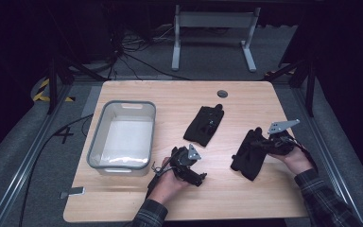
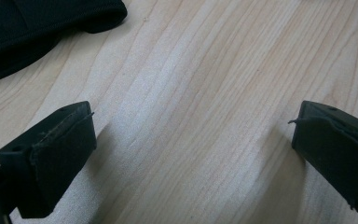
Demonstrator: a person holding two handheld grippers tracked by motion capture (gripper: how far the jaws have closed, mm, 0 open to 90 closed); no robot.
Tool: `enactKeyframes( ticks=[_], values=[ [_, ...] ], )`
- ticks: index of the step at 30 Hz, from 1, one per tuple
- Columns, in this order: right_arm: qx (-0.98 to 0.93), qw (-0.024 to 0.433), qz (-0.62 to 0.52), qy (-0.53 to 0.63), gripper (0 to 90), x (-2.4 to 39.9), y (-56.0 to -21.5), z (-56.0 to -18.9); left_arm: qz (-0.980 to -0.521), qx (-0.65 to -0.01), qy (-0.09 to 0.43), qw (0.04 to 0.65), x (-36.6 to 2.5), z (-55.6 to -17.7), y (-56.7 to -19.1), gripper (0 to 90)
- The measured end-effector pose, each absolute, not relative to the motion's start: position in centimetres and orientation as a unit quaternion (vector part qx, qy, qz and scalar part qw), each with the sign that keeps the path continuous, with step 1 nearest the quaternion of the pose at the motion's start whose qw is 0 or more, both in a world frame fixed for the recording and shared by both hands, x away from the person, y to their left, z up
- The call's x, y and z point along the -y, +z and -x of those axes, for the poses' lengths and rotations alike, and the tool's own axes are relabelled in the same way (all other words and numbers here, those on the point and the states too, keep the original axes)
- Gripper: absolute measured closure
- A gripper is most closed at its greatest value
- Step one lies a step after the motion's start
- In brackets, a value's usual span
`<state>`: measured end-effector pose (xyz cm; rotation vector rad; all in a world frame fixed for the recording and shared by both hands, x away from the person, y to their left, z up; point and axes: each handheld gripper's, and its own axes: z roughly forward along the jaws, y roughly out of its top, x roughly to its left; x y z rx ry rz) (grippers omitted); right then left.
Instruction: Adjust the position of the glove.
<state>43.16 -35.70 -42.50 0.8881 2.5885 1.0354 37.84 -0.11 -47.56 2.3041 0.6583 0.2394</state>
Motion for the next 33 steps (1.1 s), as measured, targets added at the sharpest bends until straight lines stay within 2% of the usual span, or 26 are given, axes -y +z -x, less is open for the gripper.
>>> enactKeyframes(
  ticks=[16, 33],
  values=[
    [-0.853, 0.161, -0.365, 0.335, 90.0, 37.9, -43.3, -48.9, -0.893, -0.254, 0.093, 0.359, 0.1, -37.9, -47.6, 0.0],
    [-0.861, 0.151, -0.359, 0.326, 90.0, 37.2, -44.6, -49.5, -0.893, -0.254, 0.093, 0.359, 0.1, -37.9, -47.6, 0.0]
  ],
)
